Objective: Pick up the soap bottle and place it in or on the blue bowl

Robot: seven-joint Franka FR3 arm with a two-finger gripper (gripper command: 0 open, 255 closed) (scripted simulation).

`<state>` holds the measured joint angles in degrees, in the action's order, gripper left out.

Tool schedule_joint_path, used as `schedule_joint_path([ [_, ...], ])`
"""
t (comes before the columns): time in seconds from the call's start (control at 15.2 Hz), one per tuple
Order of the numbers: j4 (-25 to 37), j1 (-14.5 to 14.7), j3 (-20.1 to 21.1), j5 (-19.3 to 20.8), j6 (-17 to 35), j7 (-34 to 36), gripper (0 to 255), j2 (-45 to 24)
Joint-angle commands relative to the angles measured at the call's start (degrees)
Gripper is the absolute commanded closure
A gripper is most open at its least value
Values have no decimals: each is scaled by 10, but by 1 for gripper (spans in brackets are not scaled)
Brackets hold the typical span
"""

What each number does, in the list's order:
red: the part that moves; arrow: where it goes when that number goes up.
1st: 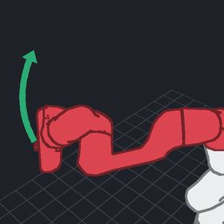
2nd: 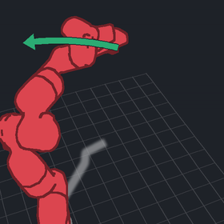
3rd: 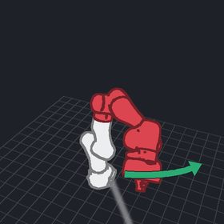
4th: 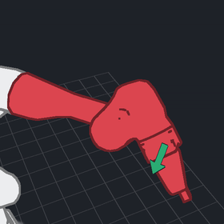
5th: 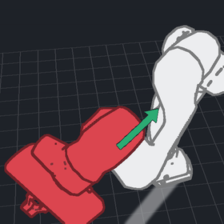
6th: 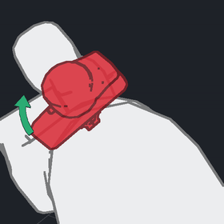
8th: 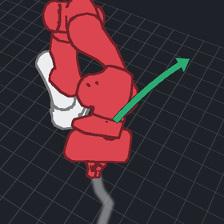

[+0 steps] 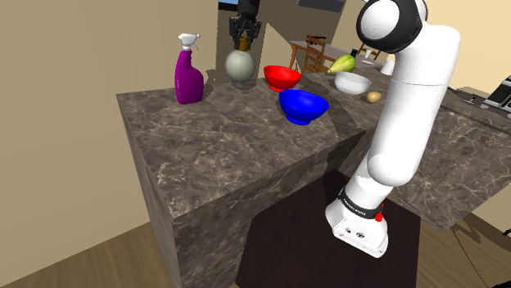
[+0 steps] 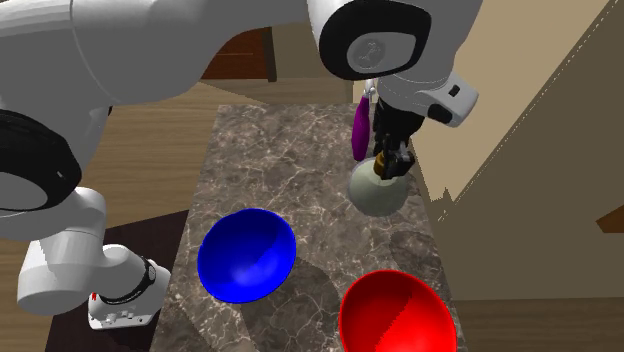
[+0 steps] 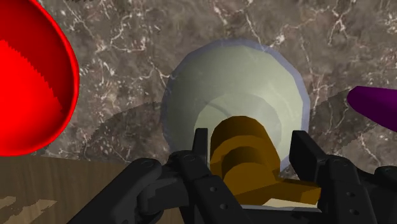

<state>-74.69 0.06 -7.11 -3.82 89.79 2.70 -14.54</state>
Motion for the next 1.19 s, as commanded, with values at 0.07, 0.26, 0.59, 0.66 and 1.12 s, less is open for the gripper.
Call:
schedule_joint_path([
  [0.07, 40, -2, 0, -1, -29, 0, 255, -10],
  [0.26, 82, -4, -1, -3, -59, 1, 255, -23],
  [0.59, 167, -9, -1, -8, -115, 2, 255, -52],
  [0.66, 187, -10, -1, -9, -127, 2, 255, -60],
  [1.12, 413, -29, 2, -23, -251, 7, 255, -162],
])
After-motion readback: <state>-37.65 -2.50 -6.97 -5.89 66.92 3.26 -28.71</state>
